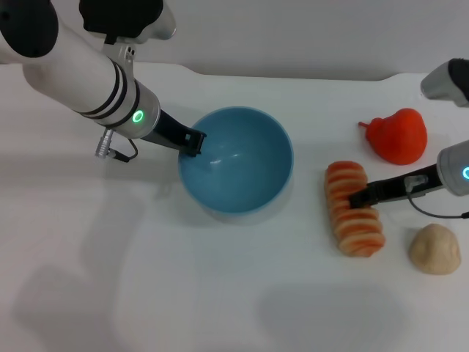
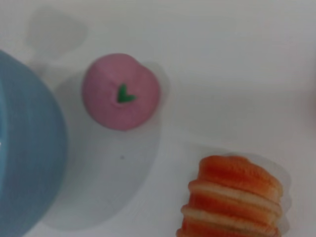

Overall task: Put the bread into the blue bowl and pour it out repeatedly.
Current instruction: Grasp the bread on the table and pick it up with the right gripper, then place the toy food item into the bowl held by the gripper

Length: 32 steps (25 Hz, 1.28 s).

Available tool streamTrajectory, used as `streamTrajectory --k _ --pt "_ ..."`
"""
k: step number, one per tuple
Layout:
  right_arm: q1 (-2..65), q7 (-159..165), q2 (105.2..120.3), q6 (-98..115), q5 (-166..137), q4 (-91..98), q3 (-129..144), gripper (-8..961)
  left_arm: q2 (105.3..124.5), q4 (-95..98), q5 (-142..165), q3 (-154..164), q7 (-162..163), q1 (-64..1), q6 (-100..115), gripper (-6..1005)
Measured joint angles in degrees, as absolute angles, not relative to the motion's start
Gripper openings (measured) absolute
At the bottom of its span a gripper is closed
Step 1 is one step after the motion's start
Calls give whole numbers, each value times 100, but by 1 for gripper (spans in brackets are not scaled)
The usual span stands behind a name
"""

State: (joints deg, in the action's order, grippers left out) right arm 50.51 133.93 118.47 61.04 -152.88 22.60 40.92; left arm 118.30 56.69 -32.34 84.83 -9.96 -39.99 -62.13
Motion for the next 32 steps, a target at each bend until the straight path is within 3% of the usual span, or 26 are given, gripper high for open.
streamTrajectory --k 10,17,32 --pt "4140 12760 11820 7427 -14020 3757 4104 185 11814 5668 -3233 8630 -1016 -4044 -6273 -2" --pt "3538 12353 11827 8579 -12973 4894 4082 156 11814 5669 -3224 8849 -1008 -4177 -6570 -2" --pt "3705 10864 11862 8875 -11243 5117 5621 116 11847 5671 -3828 9430 -1040 -4479 -6662 -2"
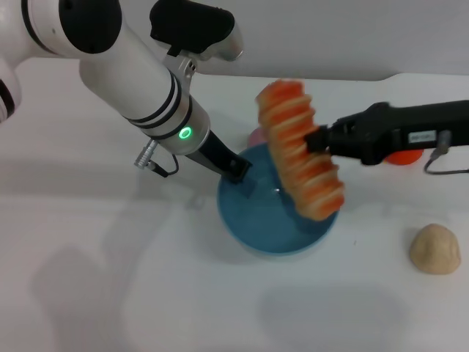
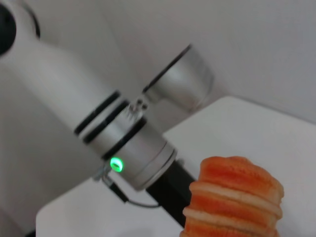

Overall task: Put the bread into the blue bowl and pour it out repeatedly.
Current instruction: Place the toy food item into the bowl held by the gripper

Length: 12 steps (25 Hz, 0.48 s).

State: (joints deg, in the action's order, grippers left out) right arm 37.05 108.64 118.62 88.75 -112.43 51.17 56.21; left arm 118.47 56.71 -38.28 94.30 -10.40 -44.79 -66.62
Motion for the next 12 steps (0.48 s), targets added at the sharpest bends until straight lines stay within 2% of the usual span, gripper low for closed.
streamTrajectory --k 12 --pt "3549 10441 11912 7993 -11203 5046 6439 102 11826 5729 -3875 9395 -1048 -4493 -6813 -2"
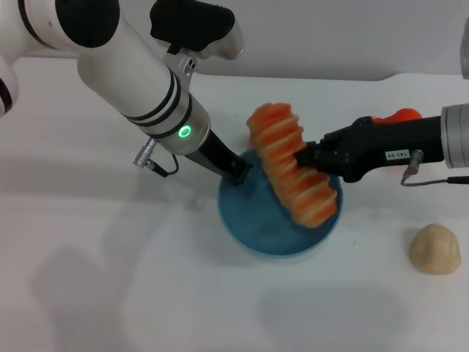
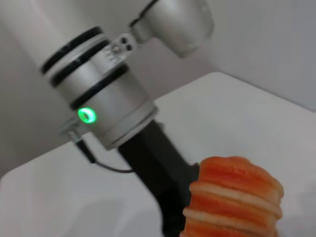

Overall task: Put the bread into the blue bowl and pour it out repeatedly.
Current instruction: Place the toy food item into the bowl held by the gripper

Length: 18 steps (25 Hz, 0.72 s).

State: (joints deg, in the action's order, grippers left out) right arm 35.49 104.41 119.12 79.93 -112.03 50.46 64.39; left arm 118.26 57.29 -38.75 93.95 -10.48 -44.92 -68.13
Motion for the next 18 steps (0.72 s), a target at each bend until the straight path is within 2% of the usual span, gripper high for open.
streamTrajectory --k 7,12,18 --pt "3479 10117 11912 7685 -10774 4924 6590 101 11828 5732 -3938 9398 -1062 -4500 -6920 -2" --pt "3524 10090 11903 7659 -10702 4904 6765 162 11835 5737 -4017 9411 -1122 -4481 -6938 -2" --pt "3415 10178 11901 7672 -10701 4905 6780 288 11824 5745 -4057 9370 -1141 -4453 -6930 -2"
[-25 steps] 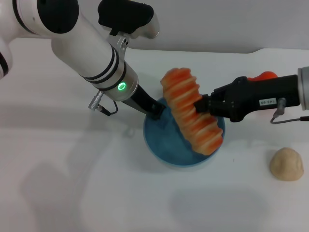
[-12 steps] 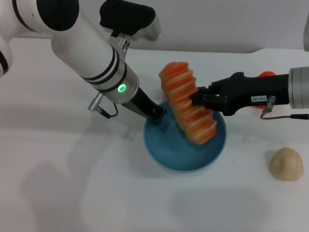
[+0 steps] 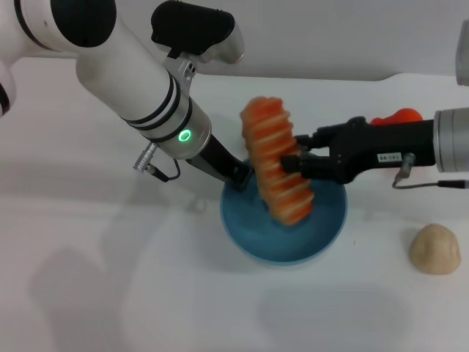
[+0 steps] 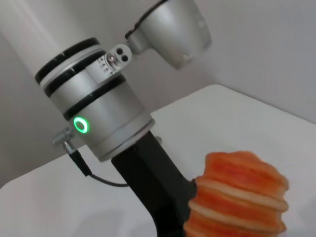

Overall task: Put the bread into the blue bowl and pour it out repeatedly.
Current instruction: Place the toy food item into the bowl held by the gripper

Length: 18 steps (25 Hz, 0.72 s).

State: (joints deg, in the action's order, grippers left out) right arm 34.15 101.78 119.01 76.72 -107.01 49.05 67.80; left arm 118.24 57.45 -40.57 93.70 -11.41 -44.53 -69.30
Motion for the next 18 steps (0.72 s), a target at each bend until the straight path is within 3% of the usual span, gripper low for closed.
streamTrajectory --k 5,18 --pt "3192 10204 11895 7756 -10629 4996 6749 475 11821 5749 -4037 9367 -1142 -4494 -6902 -1" --pt "2500 10488 11882 7868 -10686 5824 6598 471 11806 5748 -3964 9284 -1143 -4509 -6773 -2"
